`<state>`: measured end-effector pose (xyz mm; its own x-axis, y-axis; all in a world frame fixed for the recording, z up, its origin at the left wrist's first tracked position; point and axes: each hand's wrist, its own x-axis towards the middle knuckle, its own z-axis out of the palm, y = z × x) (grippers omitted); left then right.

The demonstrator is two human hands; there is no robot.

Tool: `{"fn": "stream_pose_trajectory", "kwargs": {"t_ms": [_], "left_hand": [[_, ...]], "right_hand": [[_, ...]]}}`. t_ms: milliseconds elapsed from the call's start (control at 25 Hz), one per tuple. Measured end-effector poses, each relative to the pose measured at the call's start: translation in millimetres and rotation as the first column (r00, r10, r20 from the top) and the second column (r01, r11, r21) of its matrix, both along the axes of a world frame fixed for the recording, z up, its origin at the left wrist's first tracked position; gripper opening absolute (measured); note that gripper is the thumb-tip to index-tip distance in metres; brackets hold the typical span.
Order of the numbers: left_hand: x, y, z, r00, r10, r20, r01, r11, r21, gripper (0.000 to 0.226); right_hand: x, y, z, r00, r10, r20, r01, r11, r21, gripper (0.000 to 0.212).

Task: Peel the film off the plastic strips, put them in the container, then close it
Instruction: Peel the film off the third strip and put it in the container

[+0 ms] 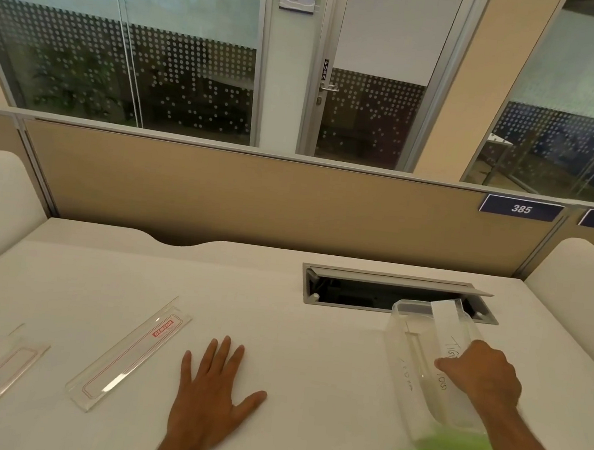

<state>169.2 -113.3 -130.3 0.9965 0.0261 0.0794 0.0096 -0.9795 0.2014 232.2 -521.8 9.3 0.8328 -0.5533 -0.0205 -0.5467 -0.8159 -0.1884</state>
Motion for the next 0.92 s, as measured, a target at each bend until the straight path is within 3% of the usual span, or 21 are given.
{"fn": "stream_pose_trajectory", "kwargs": {"t_ms": [240, 440, 720, 920], "left_hand": [[0.1, 0.1, 0.2, 1.0, 0.013, -0.002, -0.013, 1.0, 0.007, 0.1], [0.4, -0.2, 1.1, 1.0, 0.013, -0.008, -0.013, 1.0, 0.006, 0.099], [-0.7, -0.9, 3.0, 1.0, 0.008, 0.017, -0.008, 1.0, -0.018, 0.098], [-0.4, -0.6, 3.2, 1.0, 0.008, 0.017, -0.008, 1.0, -0.019, 0.099]], "right_hand": [[2.3, -6.5, 8.3, 0.998, 0.015, -0.058, -0.021, 0.995, -0.095, 0.047], [0.5, -0.7, -2.9, 0.98, 0.034, -0.194, -0.056, 0.992, -0.109, 0.044], [-1.3, 0.0, -18.6, 0.965, 0.051, -0.259, -0.079, 0.992, -0.098, 0.063], [0.1, 0.9, -17.7, 0.954, 0.06, -0.293, -0.093, 0.991, -0.099, 0.063]]}}
